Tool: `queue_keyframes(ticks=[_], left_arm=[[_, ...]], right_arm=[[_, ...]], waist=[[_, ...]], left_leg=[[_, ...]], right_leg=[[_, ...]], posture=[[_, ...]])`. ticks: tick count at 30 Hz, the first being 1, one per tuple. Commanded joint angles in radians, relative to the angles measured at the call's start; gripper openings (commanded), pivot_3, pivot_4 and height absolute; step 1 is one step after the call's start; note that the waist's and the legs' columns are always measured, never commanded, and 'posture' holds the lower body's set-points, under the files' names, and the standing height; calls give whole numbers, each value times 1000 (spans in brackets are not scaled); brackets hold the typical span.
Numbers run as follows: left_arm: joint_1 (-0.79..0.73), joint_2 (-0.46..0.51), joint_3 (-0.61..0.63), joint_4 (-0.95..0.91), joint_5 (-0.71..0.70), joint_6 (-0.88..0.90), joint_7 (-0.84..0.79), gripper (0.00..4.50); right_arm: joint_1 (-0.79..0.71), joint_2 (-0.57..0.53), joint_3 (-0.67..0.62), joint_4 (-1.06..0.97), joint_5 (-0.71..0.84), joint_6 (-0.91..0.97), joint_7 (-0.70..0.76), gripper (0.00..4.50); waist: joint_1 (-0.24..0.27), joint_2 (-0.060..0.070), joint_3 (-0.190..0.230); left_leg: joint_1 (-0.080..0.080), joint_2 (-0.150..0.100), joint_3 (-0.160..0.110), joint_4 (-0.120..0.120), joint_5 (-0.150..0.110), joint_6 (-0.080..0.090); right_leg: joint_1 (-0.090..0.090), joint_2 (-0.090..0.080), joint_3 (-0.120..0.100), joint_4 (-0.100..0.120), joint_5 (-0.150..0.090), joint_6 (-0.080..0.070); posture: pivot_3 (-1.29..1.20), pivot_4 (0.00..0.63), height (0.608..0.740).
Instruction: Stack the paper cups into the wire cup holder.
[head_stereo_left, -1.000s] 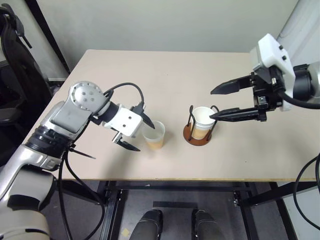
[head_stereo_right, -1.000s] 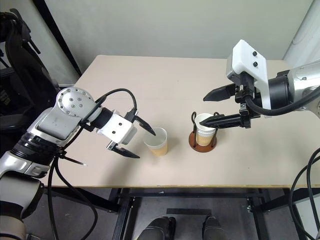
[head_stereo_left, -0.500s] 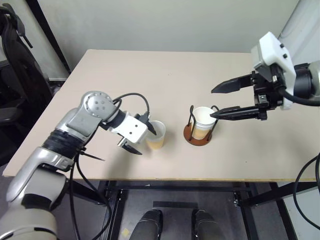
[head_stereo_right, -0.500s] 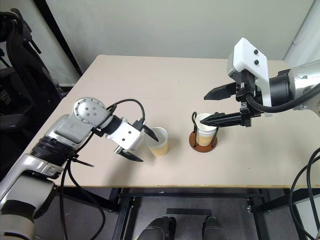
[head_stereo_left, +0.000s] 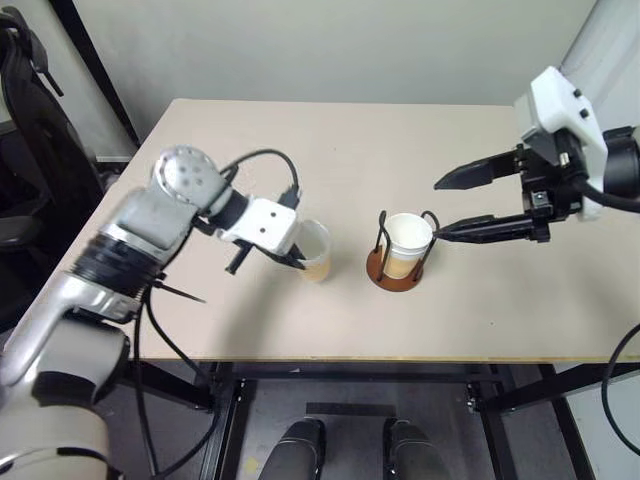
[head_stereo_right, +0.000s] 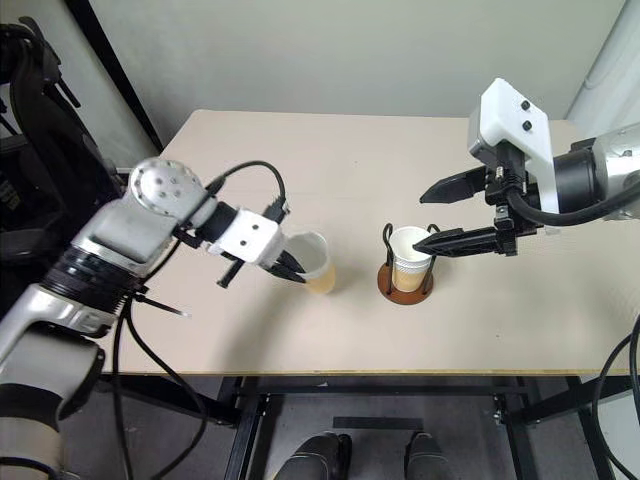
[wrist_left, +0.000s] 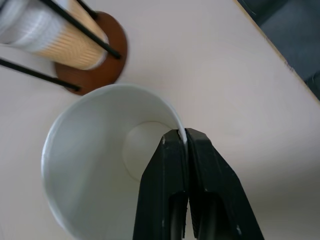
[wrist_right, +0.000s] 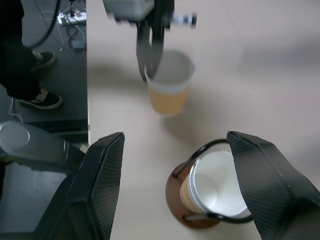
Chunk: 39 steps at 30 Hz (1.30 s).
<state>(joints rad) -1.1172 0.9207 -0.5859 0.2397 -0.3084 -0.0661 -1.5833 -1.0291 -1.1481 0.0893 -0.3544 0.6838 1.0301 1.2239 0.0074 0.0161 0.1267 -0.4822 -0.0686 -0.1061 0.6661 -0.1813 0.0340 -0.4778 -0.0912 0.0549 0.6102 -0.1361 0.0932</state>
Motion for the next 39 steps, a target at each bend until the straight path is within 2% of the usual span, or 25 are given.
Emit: queue_keyframes(ticks=[1,8,16,25,32,39], left_arm=[[-86,47,-35,-76,-147,120,-31,48],[-306,29,-90,15,-298,239,-31,48],[-503,-112,-146,266,-280,153,-31,48],[-599,-309,-206,511,-245,34,-31,48],[-631,-404,-224,645,-211,-51,-31,48],[-638,-478,-240,695,-216,-89,-31,48]], right_arm=[[-1,-24,-8,32,-39,-49,25,3391],[10,-43,17,129,-121,-120,78,3391],[34,-81,25,207,-197,-183,134,3391],[29,-143,-51,161,-175,-137,140,3391],[-14,-174,-114,91,-134,-47,102,3391],[-31,-217,-196,7,-50,62,48,3391]], waist=[[1,0,0],[0,-1,0],[2,-1,1],[10,-1,2],[13,-1,3],[18,-1,3]], left_leg=[[0,0,0,0,0,0],[-1,0,0,1,0,0],[-4,0,0,1,0,1],[-7,-2,3,3,-4,4],[-8,-3,6,5,-6,5],[-9,-7,9,10,-7,5]], right_leg=[[0,0,0,0,0,0],[0,0,0,0,0,0],[0,-1,-1,-1,-2,4],[-1,-4,0,-3,-5,12],[0,-9,1,-5,-5,20],[1,-13,-1,-3,-8,23]], posture=[[0,150,740],[0,150,740],[0,150,740],[0,150,740],[0,150,740],[0,150,740]])
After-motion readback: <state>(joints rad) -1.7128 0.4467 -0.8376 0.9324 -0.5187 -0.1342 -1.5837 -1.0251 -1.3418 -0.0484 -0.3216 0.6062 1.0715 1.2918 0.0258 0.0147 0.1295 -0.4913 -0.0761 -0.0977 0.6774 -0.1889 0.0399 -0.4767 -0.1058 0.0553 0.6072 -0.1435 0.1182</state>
